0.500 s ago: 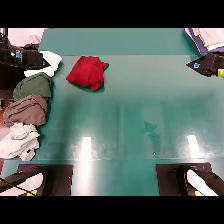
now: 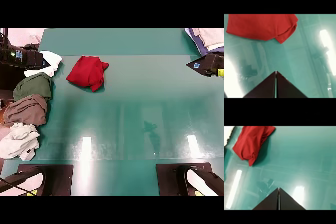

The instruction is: Fold the shirts.

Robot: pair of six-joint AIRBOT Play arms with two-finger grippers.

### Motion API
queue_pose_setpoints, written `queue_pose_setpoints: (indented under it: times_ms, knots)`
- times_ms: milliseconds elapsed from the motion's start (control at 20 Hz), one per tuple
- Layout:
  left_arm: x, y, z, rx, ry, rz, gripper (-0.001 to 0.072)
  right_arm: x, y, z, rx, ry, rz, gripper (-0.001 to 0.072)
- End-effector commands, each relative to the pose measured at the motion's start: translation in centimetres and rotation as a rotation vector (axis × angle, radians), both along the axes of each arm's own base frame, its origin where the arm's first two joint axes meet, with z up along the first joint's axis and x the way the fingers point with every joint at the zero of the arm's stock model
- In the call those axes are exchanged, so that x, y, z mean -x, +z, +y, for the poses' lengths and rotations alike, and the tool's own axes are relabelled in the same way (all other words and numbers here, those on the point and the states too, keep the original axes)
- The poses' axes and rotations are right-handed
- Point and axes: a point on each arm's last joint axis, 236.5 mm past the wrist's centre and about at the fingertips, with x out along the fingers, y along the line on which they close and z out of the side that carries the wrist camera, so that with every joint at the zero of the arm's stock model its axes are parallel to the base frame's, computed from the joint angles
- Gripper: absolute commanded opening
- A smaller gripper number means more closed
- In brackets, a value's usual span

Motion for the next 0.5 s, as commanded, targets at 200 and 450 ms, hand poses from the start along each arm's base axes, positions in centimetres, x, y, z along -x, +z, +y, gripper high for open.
queue_pose_setpoints:
  times_ms: [200,450]
  knots:
    - [0.0,0.1,-0.1,0.004,0.000,-0.004,0.0024,0.0,0.1,0.0,-0.001,0.000,-0.002,0.0017]
    - [-2.4,1.5,-0.7,0.067,0.029,-0.095,0.0482,-0.8,1.2,0.2,-0.036,-0.019,-0.045,0.0017]
